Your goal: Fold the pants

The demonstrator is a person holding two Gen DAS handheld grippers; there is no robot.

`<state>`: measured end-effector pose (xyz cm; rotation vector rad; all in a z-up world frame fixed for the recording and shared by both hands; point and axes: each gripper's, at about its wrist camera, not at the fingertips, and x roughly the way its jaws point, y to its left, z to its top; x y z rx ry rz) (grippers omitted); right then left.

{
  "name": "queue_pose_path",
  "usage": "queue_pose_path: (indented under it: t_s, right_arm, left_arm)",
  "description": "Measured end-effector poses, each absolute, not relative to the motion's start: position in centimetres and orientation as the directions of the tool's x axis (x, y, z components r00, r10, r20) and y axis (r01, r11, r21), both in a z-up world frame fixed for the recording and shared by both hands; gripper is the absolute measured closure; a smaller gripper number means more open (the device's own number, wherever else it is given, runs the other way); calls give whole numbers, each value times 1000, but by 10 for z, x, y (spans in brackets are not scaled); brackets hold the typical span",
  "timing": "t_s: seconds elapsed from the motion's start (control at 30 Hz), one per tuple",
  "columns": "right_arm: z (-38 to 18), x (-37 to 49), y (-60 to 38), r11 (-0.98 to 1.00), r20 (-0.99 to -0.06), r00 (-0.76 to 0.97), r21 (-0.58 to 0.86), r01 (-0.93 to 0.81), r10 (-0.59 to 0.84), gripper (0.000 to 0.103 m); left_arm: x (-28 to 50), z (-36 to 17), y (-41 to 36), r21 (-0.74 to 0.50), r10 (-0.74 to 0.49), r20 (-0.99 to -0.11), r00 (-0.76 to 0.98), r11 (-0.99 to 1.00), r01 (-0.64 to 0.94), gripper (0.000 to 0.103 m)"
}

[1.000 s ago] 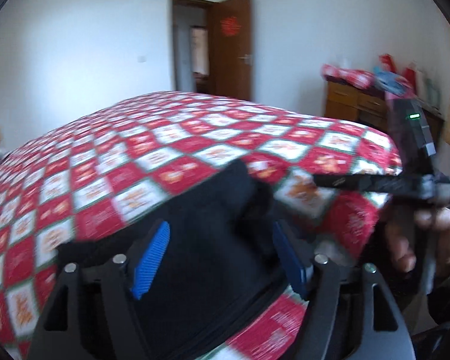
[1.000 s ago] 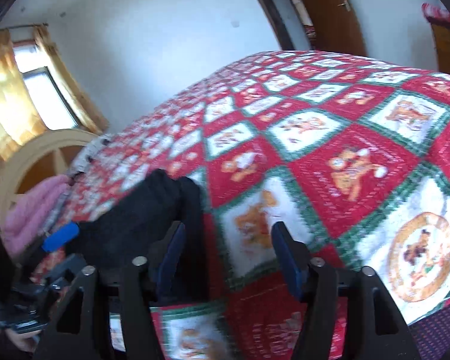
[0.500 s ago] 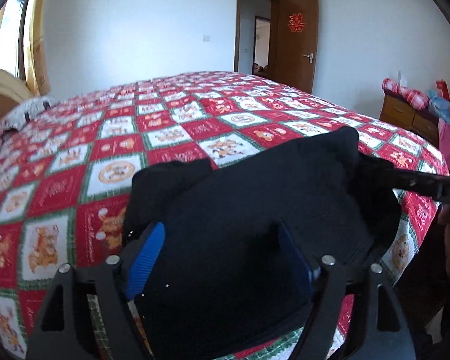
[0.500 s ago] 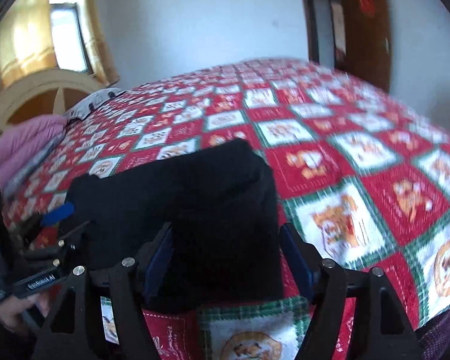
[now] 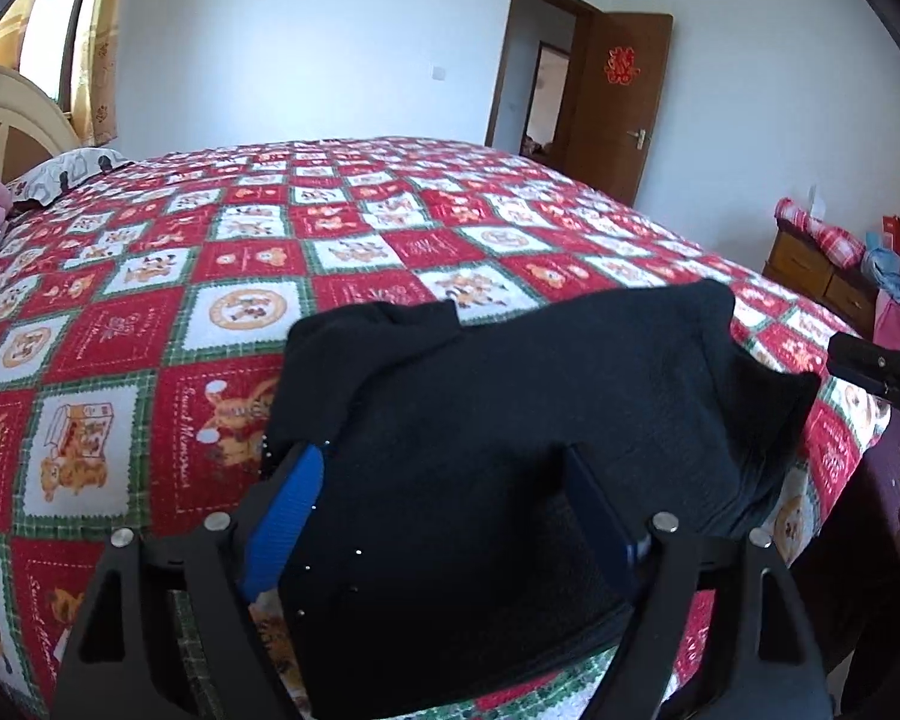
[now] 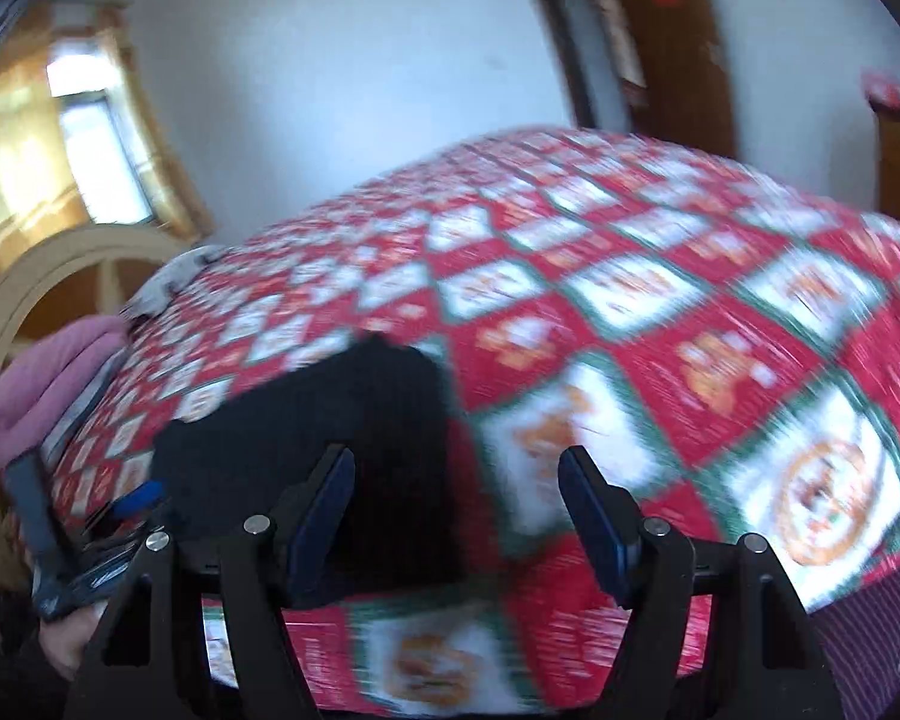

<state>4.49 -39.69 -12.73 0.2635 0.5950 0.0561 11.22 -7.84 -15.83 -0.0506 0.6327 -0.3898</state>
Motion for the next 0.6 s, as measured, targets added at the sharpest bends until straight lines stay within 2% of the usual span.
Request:
queue_pose_path:
  t_s: [0.1,0.17,0.2,0.27,0.33,0.43,0.5,0.6]
  right_arm:
    - [-120,46,-364,979,-513,842,187,-82,169,32]
    - [-124,56,-351,986,-551,820,139,-92,154,54]
    - [-130,62,-351,986,-581,800,144,-80,150,59]
    - [-144,74,-359,985,-641,754,166,-40,139,85]
    - [-153,77,-370,976,-668,724,214,-35,172,93]
    - [-144,68,-383,957,-641,734,289,-40,224,97]
    - [-139,62,-386,965,-632,749,261,-33,196,97]
    - [-159,69,-388,980,-695,706,197,9,134,97]
  left_arm:
    - [110,-154,-73,-164,-360,-544,758,931,325,17]
    - [110,-153,-68,-167,-351,-533,770,936,311,9]
    - [110,-154,-66,-170,-344,-532,774,938,301,6]
    - [113,-158,-63,-179,-341,-541,769,940,291,6]
    - [115,-163,-63,-180,-336,-553,762,942,284,6]
    - [119,-169,-63,-174,-325,-575,751,945,276,3]
    - [120,-172,-60,-194,-335,-575,746,942,273,1]
    - [121,-174,-55,-221,-346,-581,737,938,266,1]
